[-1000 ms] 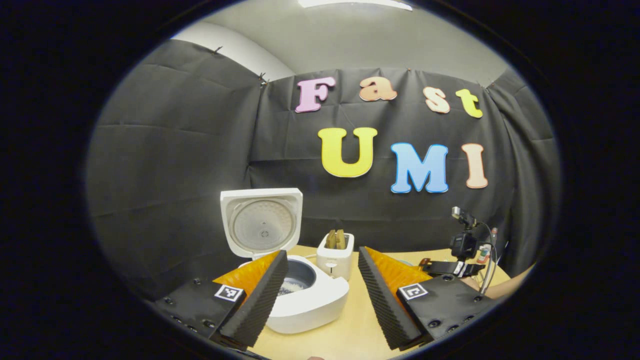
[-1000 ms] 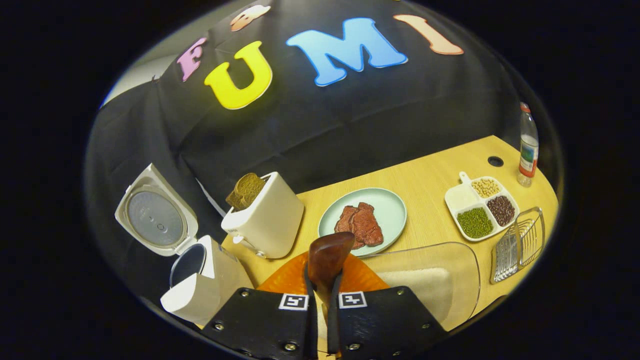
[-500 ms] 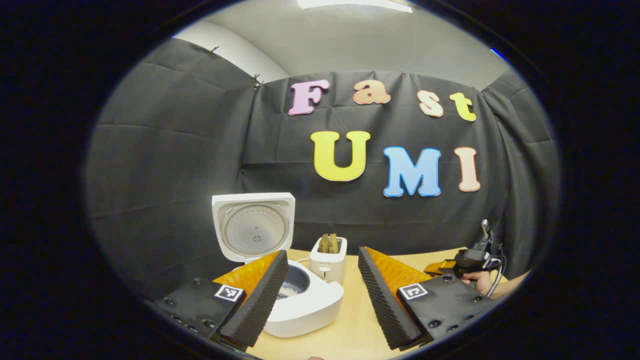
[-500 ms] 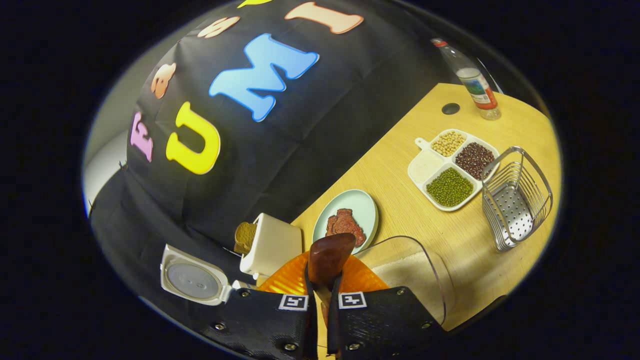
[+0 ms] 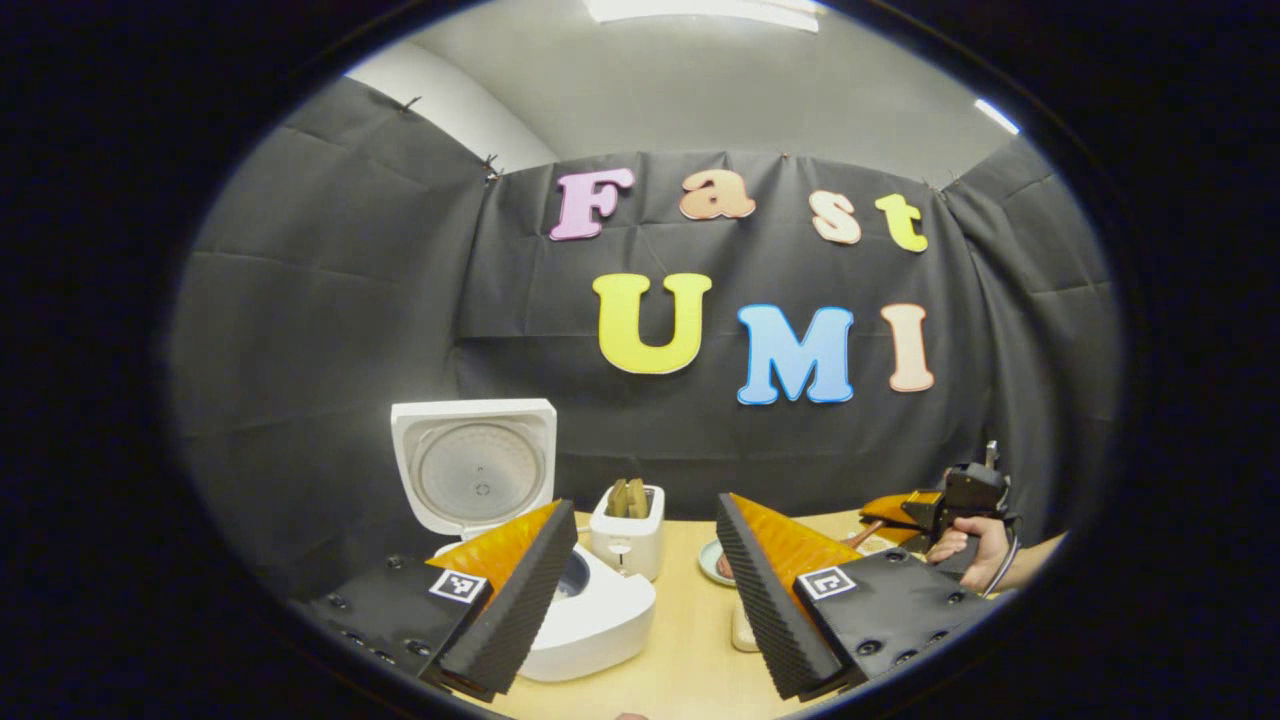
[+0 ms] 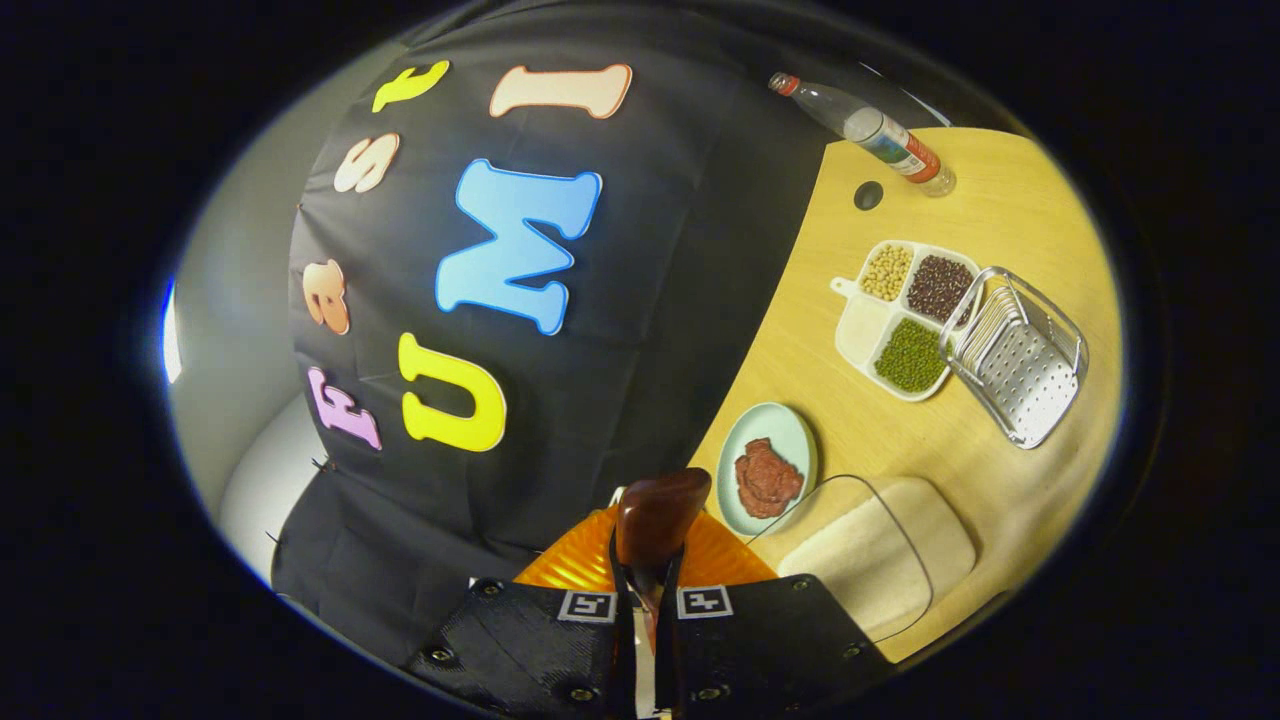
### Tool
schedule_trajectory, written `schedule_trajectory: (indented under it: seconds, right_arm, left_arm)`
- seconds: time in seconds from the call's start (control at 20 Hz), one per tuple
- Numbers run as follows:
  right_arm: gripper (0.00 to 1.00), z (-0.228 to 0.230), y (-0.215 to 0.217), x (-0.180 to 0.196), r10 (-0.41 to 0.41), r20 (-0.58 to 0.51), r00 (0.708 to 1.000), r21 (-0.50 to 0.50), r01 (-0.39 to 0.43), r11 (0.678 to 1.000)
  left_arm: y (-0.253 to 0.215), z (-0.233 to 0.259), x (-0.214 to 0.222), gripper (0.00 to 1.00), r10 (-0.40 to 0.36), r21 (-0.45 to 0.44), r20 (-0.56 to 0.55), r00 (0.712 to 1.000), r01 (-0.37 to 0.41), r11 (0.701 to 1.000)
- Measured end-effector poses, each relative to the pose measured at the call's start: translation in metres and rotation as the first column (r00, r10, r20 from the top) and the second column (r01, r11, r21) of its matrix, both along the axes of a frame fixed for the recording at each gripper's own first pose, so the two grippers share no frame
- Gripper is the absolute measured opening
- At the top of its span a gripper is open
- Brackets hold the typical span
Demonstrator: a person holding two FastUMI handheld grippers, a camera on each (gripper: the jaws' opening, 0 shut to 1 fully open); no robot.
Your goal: Close the left gripper, press the button to open the rice cooker; take a wooden spoon from the chopstick holder with the right hand, scoop a spoonful of rice and pour it into the rice cooker, then put the wooden spoon back into the chopstick holder.
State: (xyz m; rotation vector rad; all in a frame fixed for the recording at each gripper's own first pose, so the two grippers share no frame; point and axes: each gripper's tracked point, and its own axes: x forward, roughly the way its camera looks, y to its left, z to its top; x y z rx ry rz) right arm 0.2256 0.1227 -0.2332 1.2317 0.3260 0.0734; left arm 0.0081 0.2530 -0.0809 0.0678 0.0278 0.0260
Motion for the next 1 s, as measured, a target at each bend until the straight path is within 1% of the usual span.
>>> schedule_trajectory:
  seconds: [0.1,0.2,0.25,0.35,0.4,0.5,0.65,0.7,1.0]
  right_arm:
    - [0.07,0.016,0.014,0.001,0.02,0.027,0.999,0.022,-0.02,1.0]
    - [0.08,0.033,0.035,0.003,0.049,0.056,0.997,0.02,-0.05,0.999]
    - [0.08,0.04,0.046,0.002,0.067,0.069,0.995,0.027,-0.069,0.997]
    - [0.08,0.056,0.069,0.002,0.096,0.094,0.991,0.039,-0.1,0.994]
    - [0.08,0.062,0.081,0.004,0.111,0.106,0.988,0.041,-0.116,0.992]
    - [0.08,0.072,0.108,0.007,0.144,0.123,0.982,0.033,-0.149,0.988]
    - [0.08,0.079,0.149,0.02,0.19,0.133,0.973,0.036,-0.196,0.98]
    - [0.08,0.08,0.161,0.024,0.206,0.134,0.969,0.032,-0.212,0.977]
    - [0.07,0.079,0.227,0.045,0.294,0.137,0.946,-0.03,-0.292,0.956]
  left_arm:
    - [0.002,-0.003,-0.001,0.99,-0.006,-0.003,0.005,1.0,0.006,1.0]
    - [0.006,-0.007,-0.004,0.97,-0.013,-0.014,0.003,1.0,0.013,1.0]
    - [0.009,-0.01,-0.005,0.99,-0.016,-0.018,-0.001,1.0,0.016,1.0]
    - [0.018,-0.014,-0.009,0.97,-0.022,-0.015,-0.003,1.0,0.022,1.0]
    - [0.023,-0.018,-0.01,0.99,-0.021,-0.011,-0.005,1.0,0.021,1.0]
    - [0.034,-0.024,-0.013,0.98,-0.023,-0.003,-0.011,1.0,0.023,1.0]
    - [0.05,-0.031,-0.019,0.97,-0.025,-0.019,-0.015,1.0,0.025,1.0]
    - [0.055,-0.034,-0.021,0.99,-0.025,-0.029,-0.017,1.0,0.024,0.999]
    - [0.09,-0.041,-0.026,0.97,0.011,-0.045,-0.021,1.0,-0.012,0.999]
